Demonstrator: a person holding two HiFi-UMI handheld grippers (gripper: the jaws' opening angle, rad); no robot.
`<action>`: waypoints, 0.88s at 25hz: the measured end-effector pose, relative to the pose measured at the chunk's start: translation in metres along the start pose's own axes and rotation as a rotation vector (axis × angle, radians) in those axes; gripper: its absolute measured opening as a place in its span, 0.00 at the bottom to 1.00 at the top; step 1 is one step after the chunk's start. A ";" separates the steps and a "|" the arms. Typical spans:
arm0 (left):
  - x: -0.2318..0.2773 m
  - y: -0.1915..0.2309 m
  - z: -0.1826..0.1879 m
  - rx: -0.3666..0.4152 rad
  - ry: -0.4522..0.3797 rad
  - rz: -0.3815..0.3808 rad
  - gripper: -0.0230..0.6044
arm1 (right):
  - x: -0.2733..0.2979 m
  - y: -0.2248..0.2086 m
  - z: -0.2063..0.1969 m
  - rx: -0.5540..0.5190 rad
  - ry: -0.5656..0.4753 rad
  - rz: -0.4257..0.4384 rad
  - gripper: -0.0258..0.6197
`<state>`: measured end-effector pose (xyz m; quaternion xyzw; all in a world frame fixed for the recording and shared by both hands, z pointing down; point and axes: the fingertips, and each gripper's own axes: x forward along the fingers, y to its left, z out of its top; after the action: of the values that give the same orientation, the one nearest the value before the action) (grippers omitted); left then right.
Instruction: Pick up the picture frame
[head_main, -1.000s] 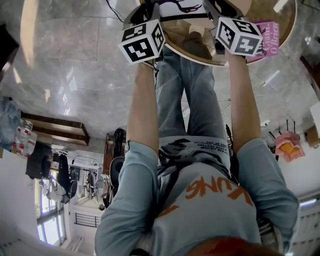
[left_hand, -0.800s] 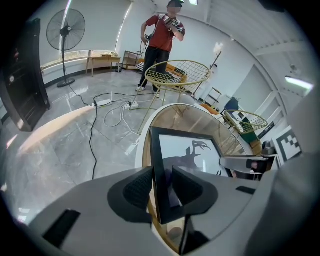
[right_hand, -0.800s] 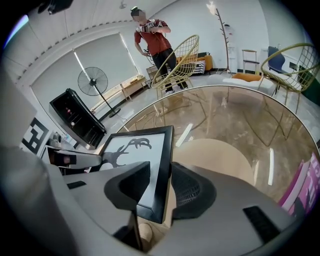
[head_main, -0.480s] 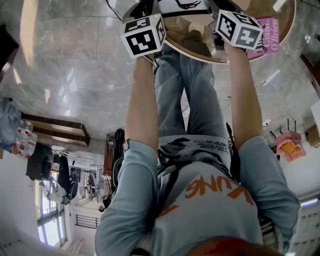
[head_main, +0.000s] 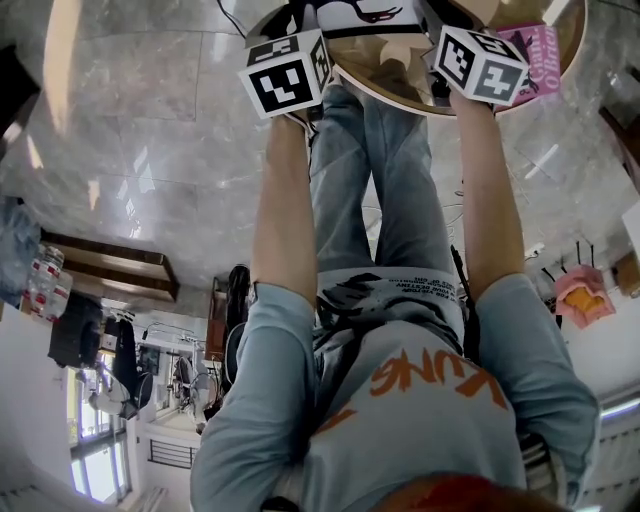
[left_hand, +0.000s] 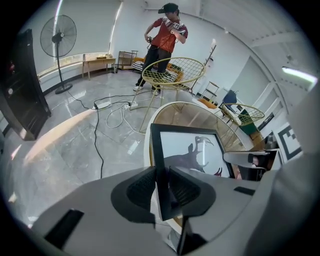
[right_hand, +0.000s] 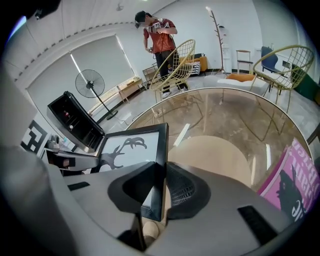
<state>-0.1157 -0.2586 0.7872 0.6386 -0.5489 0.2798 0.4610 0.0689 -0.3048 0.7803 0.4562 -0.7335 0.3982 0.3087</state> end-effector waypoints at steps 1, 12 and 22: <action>-0.006 -0.001 -0.001 0.003 -0.007 -0.004 0.19 | -0.005 0.003 -0.002 0.001 -0.008 -0.003 0.14; -0.106 0.001 0.007 0.065 -0.119 -0.015 0.18 | -0.078 0.063 0.002 0.005 -0.111 0.019 0.14; -0.236 -0.011 0.048 0.083 -0.241 -0.021 0.18 | -0.184 0.130 0.047 -0.003 -0.220 0.035 0.14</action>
<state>-0.1695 -0.1975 0.5603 0.6920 -0.5814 0.2188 0.3677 0.0179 -0.2331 0.5672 0.4838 -0.7714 0.3499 0.2201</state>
